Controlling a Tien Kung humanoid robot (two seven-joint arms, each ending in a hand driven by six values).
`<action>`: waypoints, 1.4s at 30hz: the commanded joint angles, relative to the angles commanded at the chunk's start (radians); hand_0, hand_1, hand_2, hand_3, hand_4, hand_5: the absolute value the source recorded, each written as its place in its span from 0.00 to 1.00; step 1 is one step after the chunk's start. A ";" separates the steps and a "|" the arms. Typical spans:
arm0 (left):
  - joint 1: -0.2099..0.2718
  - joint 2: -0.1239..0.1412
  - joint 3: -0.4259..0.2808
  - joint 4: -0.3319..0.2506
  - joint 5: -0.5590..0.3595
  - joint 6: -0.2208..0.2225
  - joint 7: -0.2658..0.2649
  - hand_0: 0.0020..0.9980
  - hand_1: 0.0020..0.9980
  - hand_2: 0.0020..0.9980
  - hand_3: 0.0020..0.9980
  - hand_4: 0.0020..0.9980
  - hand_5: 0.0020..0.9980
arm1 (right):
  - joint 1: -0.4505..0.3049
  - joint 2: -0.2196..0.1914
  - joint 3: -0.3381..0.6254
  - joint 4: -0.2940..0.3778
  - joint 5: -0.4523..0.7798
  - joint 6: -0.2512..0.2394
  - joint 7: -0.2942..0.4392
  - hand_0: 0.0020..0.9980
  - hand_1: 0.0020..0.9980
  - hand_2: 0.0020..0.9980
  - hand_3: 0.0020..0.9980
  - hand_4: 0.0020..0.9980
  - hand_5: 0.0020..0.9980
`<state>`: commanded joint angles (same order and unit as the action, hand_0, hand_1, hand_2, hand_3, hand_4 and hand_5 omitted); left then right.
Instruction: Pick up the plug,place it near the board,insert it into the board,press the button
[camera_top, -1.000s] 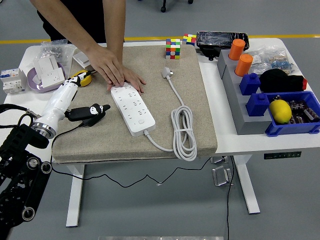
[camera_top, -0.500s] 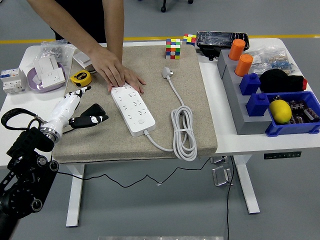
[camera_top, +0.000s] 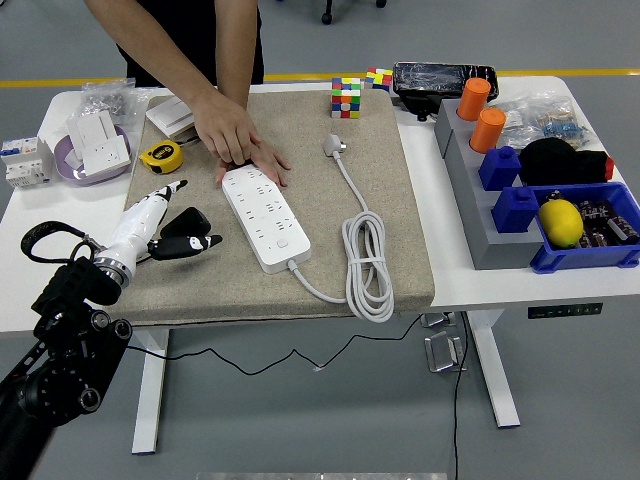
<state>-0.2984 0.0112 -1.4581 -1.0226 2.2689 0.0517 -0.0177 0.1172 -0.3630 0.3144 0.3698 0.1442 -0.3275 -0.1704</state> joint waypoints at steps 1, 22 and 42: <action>-0.002 -0.001 0.005 0.009 0.000 0.004 0.000 0.93 0.97 0.93 0.92 1.00 0.49 | 0.000 0.000 0.000 0.000 0.001 -0.001 0.001 0.80 0.76 0.75 0.76 1.00 0.99; -0.021 -0.006 0.014 0.112 0.000 0.069 -0.020 0.87 0.88 0.77 0.81 1.00 0.37 | 0.000 -0.005 -0.002 0.001 0.010 -0.008 0.005 0.79 0.76 0.75 0.76 1.00 1.00; -0.059 -0.011 -0.009 0.190 0.000 0.160 -0.030 0.81 0.81 0.68 0.65 0.93 0.34 | 0.002 -0.007 -0.005 0.003 0.013 -0.009 0.006 0.79 0.76 0.75 0.76 1.00 1.00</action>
<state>-0.3571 0.0000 -1.4675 -0.8330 2.2689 0.2116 -0.0479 0.1196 -0.3700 0.3093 0.3725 0.1569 -0.3360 -0.1645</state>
